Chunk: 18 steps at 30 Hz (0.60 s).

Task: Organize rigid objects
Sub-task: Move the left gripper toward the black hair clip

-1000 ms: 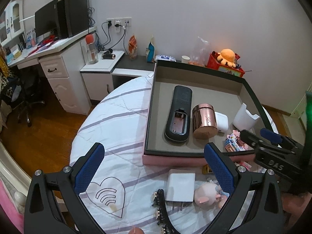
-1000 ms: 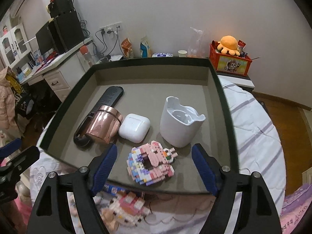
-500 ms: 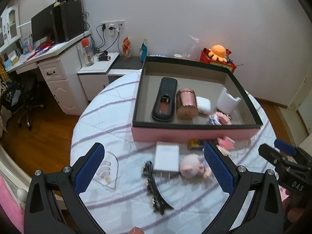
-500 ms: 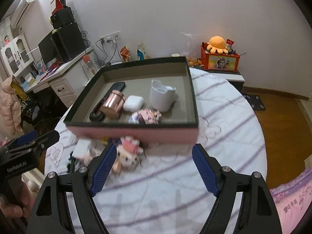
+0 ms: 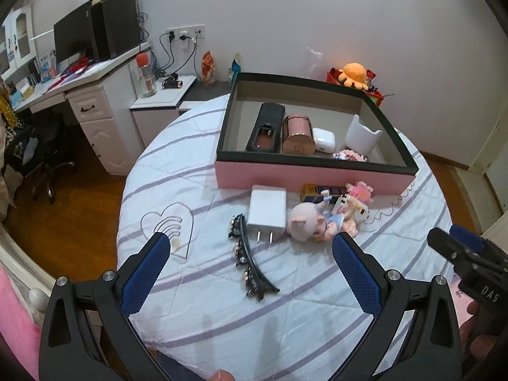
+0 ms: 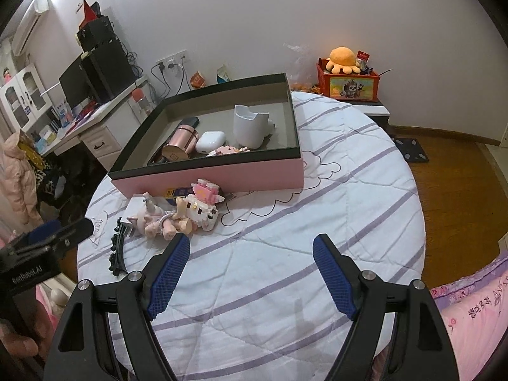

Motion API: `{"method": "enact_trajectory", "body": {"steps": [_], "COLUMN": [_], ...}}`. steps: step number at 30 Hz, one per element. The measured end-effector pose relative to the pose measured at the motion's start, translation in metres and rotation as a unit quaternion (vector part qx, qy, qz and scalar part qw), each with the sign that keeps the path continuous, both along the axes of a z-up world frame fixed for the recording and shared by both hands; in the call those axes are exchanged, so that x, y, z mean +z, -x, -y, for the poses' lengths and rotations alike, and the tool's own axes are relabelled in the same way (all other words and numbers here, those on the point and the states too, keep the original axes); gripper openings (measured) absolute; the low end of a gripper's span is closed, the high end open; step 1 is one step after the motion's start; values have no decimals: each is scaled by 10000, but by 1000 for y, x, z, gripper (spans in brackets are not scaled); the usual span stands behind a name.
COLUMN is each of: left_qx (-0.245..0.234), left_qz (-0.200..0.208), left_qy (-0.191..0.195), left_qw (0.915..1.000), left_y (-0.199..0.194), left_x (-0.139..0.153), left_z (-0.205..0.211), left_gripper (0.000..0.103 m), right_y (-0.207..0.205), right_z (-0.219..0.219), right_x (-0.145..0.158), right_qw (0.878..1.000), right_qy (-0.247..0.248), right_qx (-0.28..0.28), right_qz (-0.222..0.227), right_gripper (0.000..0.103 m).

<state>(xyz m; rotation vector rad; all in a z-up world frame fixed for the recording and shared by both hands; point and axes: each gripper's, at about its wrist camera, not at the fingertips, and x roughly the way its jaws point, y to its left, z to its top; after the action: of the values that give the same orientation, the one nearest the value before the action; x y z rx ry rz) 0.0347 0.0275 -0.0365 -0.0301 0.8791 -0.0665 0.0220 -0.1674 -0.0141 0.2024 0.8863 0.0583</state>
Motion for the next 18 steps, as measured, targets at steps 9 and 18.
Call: {"method": "enact_trajectory", "body": {"steps": [9, 18], "left_qx": [58, 297], "left_qz": [-252, -624], "left_qy": [-59, -31], "left_qw": [9996, 9976], "left_y": [1, -19], "left_x": [-20, -63], "left_z": [-4, -11], "left_gripper": [103, 103], "right_y": [1, -6], "right_z": [-4, -2], "right_x": [-1, -9], "right_qw": [10000, 9999], "right_qy": [11, 27], "right_qx": [59, 16], "right_qz": [-9, -139], "right_gripper": [81, 81]}}
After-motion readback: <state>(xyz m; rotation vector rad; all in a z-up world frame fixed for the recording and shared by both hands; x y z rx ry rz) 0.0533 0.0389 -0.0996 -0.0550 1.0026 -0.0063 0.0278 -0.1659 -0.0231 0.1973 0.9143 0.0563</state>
